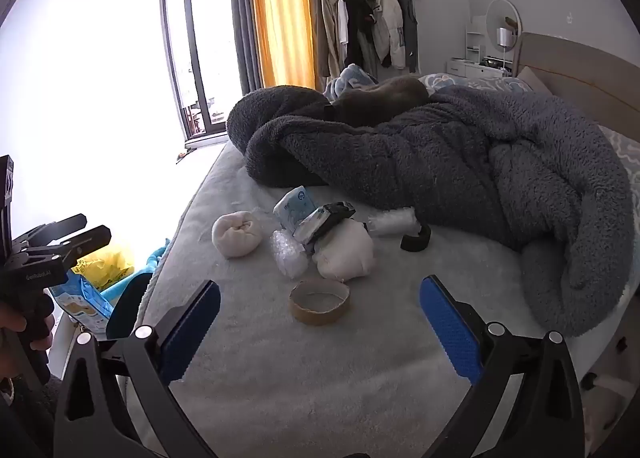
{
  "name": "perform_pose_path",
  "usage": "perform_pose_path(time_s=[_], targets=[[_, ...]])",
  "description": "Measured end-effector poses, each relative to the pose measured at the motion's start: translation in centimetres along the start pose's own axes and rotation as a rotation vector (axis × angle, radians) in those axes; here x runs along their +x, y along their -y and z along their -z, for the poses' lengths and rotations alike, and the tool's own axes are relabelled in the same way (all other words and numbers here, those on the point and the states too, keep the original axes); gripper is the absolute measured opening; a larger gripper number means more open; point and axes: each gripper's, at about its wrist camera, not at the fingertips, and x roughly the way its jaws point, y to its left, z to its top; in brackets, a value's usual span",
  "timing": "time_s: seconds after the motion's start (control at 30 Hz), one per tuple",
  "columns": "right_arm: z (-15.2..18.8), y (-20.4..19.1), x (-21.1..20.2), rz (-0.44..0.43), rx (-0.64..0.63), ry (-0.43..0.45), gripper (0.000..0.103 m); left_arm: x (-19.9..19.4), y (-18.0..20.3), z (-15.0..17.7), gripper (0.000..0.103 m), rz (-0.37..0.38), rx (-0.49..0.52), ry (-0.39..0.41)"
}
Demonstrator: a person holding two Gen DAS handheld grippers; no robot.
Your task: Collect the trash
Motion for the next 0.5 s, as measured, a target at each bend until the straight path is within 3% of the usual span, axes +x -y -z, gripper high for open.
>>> perform_pose_path(time_s=[0.5], targets=[[0.16,0.33,0.26,0.004,-0.005,-0.004,0.101,0.52,0.27,0.55,0.1,0.003,-0.002,-0.008]])
